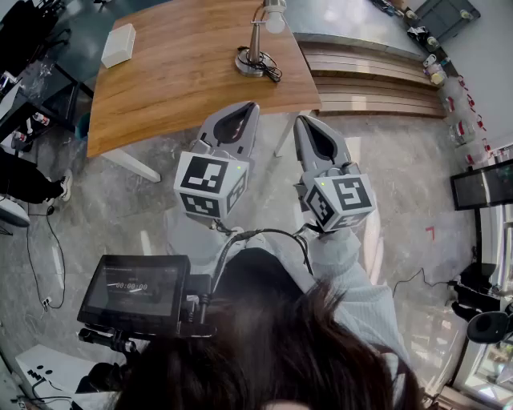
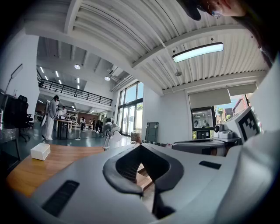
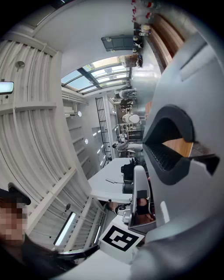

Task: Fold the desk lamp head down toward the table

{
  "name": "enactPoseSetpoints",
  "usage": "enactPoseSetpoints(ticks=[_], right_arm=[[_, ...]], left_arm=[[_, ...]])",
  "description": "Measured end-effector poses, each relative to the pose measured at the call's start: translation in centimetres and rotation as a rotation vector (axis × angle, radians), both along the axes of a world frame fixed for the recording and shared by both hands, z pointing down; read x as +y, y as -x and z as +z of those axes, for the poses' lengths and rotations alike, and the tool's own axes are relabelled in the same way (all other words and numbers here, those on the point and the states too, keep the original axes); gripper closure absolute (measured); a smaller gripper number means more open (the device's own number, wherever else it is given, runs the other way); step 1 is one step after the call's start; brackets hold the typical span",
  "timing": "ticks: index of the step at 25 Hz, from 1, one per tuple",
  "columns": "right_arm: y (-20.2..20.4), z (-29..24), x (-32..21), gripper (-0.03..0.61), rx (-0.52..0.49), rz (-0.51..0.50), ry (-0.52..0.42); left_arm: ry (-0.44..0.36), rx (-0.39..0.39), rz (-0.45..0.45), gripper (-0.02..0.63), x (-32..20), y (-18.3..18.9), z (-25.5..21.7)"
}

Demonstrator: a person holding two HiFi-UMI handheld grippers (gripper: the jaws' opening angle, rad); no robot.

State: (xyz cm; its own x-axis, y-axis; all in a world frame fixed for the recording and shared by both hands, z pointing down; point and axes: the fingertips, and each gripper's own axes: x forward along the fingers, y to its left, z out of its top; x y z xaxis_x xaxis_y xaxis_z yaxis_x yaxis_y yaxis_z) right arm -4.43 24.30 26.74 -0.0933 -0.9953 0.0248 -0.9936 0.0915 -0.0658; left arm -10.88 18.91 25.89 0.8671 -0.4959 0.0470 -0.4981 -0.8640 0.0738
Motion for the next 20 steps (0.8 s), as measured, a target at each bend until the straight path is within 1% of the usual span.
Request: enactPoseSetpoints(ticks=[6, 12, 16, 20], right_arm=[[-0.4, 0.3, -0.4, 0.578, -0.002, 0.001, -0.003], [-1.2, 0.5, -0.3, 0.577, -0.017, -0.007, -0.011], [-2.5, 0.6, -0.4, 0.577, -0.041, -0.006, -0.015], [-4.1, 1.1, -0.4, 0.577, -0.052, -0.011, -0.007]], left_arm=[[0.0, -0.004, -0.005, 0.611, -0.4, -0.1, 0.5], [0.004, -0.015, 0.003, 0.611, -0.2, -1.4, 1.1], [0.02, 0.008, 0.005, 0.611, -0.5, -2.3, 1.0], [0.026, 0.005, -0.023, 0.611, -1.2, -3.0, 1.3]])
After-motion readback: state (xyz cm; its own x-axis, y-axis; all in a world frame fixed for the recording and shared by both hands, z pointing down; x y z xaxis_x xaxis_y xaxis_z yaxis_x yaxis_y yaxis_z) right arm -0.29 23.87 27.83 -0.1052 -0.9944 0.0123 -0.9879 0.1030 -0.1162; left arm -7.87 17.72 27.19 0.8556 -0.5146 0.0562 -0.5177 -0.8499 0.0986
